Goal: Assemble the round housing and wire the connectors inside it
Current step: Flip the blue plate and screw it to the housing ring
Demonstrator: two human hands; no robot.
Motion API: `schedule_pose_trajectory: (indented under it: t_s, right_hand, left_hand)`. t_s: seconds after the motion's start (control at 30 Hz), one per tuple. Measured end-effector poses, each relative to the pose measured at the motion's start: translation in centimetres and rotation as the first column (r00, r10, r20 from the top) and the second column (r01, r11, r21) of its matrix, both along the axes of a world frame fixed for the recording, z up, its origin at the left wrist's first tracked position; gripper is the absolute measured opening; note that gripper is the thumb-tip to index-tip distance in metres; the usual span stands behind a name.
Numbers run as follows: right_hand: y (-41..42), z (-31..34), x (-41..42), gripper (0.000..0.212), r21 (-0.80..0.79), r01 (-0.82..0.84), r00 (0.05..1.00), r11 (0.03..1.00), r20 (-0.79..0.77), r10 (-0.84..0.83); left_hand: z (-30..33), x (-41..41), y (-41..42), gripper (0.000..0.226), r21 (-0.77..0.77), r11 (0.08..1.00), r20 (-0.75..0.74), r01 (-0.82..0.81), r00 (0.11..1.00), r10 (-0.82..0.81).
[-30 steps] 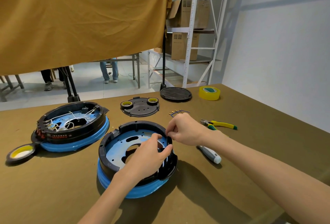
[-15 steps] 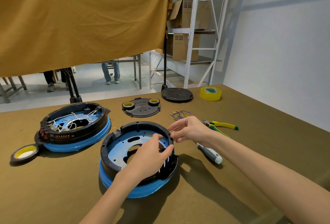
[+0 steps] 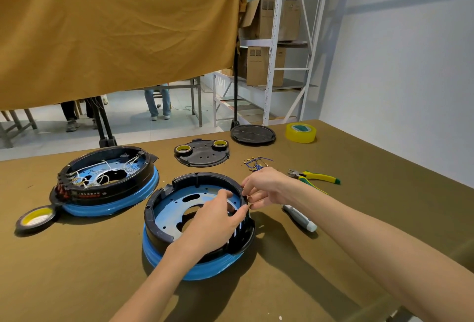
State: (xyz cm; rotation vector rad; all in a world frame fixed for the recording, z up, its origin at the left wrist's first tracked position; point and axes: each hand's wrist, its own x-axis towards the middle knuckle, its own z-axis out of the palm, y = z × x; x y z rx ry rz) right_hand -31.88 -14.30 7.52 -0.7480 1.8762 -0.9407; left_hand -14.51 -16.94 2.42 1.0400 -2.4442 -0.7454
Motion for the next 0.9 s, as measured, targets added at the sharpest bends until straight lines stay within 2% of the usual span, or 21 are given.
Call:
schedule_pose_trajectory:
  t_s: [0.13,0.23,0.33,0.4,0.47,0.63,0.73,0.9]
  right_hand:
    - [0.8,-0.9,0.0,0.028,0.025,0.024,1.000,0.999,0.016,-0.024]
    - [1.6,-1.5,-0.3,0.040,0.102,-0.025,0.999,0.994,-0.018,0.027]
    - [2.1,-1.3,-0.3,0.051,0.164,-0.049,0.996,0.985,0.087,0.034]
    - [2.4,-1.3,-0.1,0.057,0.187,-0.069,0.984,0.980,0.174,0.036]
    - [2.4,-1.6,0.1,0.062,0.192,-0.080,0.981,0.978,0.187,0.044]
    - [2.1,-2.5,0.3,0.054,0.143,-0.054,0.997,0.988,0.060,0.045]
    - [2.1,-2.7,0.2,0.052,0.142,-0.050,0.997,0.989,0.060,0.042]
    - [2.6,-1.9,0.3,0.064,0.059,-0.089,0.965,0.994,0.252,0.071]
  left_hand:
    - [0.0,0.7,0.5,0.070,-0.170,0.985,-0.001,0.037,0.999,-0.038]
    - [0.3,0.9,1.3,0.088,-0.292,0.948,0.216,0.126,0.974,-0.064]
    - [0.4,0.9,1.9,0.095,-0.321,0.940,0.376,0.114,0.927,0.016]
    - [0.5,1.4,2.1,0.097,-0.270,0.956,0.466,0.114,0.884,0.026]
    - [0.6,2.0,2.2,0.105,-0.167,0.979,0.523,0.117,0.852,-0.012]
    - [1.5,2.7,2.1,0.121,-0.041,0.995,0.505,0.088,0.861,-0.056]
    - [2.2,3.0,1.8,0.126,0.052,0.996,0.490,0.072,0.868,-0.088]
    - [3.4,3.6,1.5,0.126,0.116,0.988,0.419,0.105,0.897,-0.144]
